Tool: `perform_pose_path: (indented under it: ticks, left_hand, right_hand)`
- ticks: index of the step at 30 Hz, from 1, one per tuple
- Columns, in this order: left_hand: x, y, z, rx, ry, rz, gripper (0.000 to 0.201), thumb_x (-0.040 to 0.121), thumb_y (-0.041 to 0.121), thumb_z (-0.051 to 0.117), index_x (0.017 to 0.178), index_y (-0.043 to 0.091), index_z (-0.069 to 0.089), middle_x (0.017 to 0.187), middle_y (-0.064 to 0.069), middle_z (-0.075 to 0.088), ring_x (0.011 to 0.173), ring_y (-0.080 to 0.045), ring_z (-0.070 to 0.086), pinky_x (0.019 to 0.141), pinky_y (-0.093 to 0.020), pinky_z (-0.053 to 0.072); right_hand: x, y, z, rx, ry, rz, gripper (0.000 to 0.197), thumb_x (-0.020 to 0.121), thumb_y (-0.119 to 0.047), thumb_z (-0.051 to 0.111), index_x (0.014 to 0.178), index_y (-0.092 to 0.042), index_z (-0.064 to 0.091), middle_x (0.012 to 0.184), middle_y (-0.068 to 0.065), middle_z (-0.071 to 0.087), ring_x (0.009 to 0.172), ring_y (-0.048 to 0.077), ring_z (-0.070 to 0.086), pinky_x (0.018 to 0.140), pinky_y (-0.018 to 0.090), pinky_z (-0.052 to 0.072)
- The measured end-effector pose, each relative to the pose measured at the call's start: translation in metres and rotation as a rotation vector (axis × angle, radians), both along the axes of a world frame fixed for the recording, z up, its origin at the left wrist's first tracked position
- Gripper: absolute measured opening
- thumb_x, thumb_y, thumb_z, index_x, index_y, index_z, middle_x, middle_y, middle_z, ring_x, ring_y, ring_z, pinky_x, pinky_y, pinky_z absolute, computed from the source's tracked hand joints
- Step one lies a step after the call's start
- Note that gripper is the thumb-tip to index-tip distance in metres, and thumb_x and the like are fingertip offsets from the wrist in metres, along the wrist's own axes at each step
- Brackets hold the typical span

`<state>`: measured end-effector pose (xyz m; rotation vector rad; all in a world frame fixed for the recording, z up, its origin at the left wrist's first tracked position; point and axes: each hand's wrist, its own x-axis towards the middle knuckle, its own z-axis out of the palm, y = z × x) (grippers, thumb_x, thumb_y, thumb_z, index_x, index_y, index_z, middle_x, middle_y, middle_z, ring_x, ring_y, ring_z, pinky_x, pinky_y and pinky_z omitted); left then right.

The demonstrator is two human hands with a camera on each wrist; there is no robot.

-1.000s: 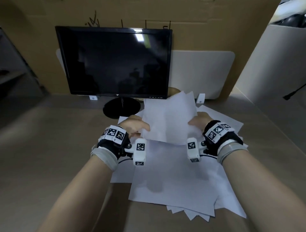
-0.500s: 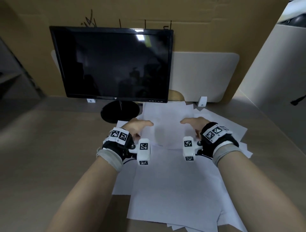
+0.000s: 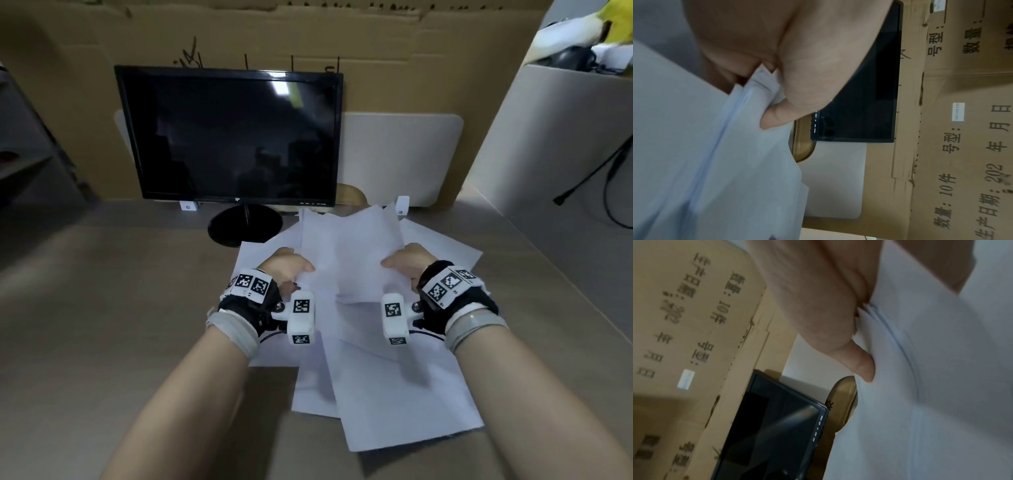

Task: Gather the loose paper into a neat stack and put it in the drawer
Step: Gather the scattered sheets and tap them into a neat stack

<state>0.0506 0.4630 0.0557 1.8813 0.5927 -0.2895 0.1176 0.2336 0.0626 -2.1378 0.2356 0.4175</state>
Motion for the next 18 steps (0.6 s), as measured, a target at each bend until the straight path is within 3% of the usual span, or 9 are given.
perform_pose_path:
  ticks: [1,2,4,6,9,11,13,16,18]
  left_hand:
    - [-0.008,-0.006,0.003,-0.057,-0.036,0.02,0.013,0.096,0.005,0.062,0.105,0.01,0.054,0.085,-0.011,0.058,0.049,-0.022,0.054,0.032,-0.018,0.04]
    - [-0.013,-0.012,0.004,-0.084,-0.063,0.035,0.014,0.097,0.001,0.06,0.093,0.013,0.054,0.086,-0.011,0.059,0.054,-0.023,0.055,0.033,-0.018,0.042]
    - [-0.018,-0.022,0.003,-0.166,-0.098,0.023,0.015,0.094,-0.002,0.06,0.088,0.011,0.059,0.094,-0.016,0.065,0.064,-0.028,0.061,0.04,-0.022,0.049]
    - [-0.023,-0.032,0.005,-0.212,-0.125,0.027,0.008,0.091,0.0,0.062,0.097,0.004,0.065,0.098,-0.019,0.067,0.066,-0.031,0.064,0.049,-0.026,0.053]
    - [-0.033,-0.045,0.003,-0.286,-0.116,0.045,0.013,0.09,0.008,0.062,0.101,0.002,0.066,0.095,-0.021,0.066,0.066,-0.031,0.064,0.059,-0.032,0.052]
    - [-0.042,-0.05,-0.002,-0.314,-0.102,0.025,0.011,0.092,0.01,0.06,0.097,0.002,0.065,0.09,-0.018,0.066,0.058,-0.026,0.062,0.053,-0.027,0.049]
    - [-0.048,-0.053,-0.006,-0.365,-0.103,0.03,0.009,0.092,0.008,0.058,0.095,0.001,0.064,0.089,-0.015,0.066,0.052,-0.022,0.062,0.046,-0.022,0.048]
    - [-0.058,-0.061,-0.008,-0.415,-0.111,0.036,0.017,0.091,0.014,0.062,0.1,0.001,0.066,0.09,-0.014,0.071,0.06,-0.026,0.067,0.052,-0.026,0.053]
    - [-0.061,-0.067,-0.013,-0.39,-0.097,0.025,0.031,0.086,0.024,0.069,0.11,0.005,0.071,0.106,-0.015,0.073,0.079,-0.032,0.072,0.07,-0.034,0.06]
  right_hand:
    - [-0.002,-0.008,-0.002,0.014,-0.009,-0.02,0.044,0.085,-0.008,0.069,0.122,0.011,0.055,0.114,0.021,0.064,0.101,0.036,0.064,0.088,0.043,0.055]
    - [-0.003,-0.017,-0.004,0.025,-0.017,-0.043,0.048,0.08,-0.009,0.071,0.122,0.009,0.055,0.114,0.023,0.066,0.1,0.039,0.066,0.091,0.051,0.055]
    - [-0.004,-0.034,-0.01,0.041,-0.037,-0.065,0.054,0.073,-0.013,0.073,0.121,0.005,0.056,0.11,0.022,0.067,0.097,0.04,0.068,0.09,0.054,0.056]
    - [-0.027,-0.04,0.005,-0.005,-0.057,-0.076,0.05,0.077,-0.013,0.074,0.121,0.003,0.055,0.11,0.02,0.066,0.098,0.038,0.067,0.088,0.044,0.056]
    - [-0.05,-0.057,0.011,-0.151,-0.06,-0.075,0.041,0.09,-0.013,0.066,0.123,0.006,0.05,0.112,0.019,0.062,0.098,0.035,0.062,0.074,0.032,0.049]
    - [-0.059,-0.07,0.005,-0.208,-0.046,-0.066,0.042,0.093,-0.012,0.062,0.127,0.008,0.048,0.108,0.016,0.056,0.093,0.03,0.057,0.07,0.029,0.047]
    - [-0.066,-0.081,-0.004,-0.189,-0.049,-0.034,0.039,0.092,-0.009,0.062,0.127,0.005,0.053,0.106,0.014,0.052,0.093,0.025,0.052,0.077,0.031,0.046]
    - [-0.078,-0.09,-0.013,-0.157,-0.07,-0.049,0.021,0.089,-0.007,0.064,0.107,-0.012,0.054,0.104,0.012,0.052,0.091,0.023,0.049,0.076,0.029,0.045]
    - [-0.087,-0.09,-0.011,-0.174,-0.071,-0.058,0.019,0.089,-0.007,0.065,0.1,-0.01,0.05,0.095,0.009,0.053,0.089,0.024,0.048,0.066,0.024,0.044]
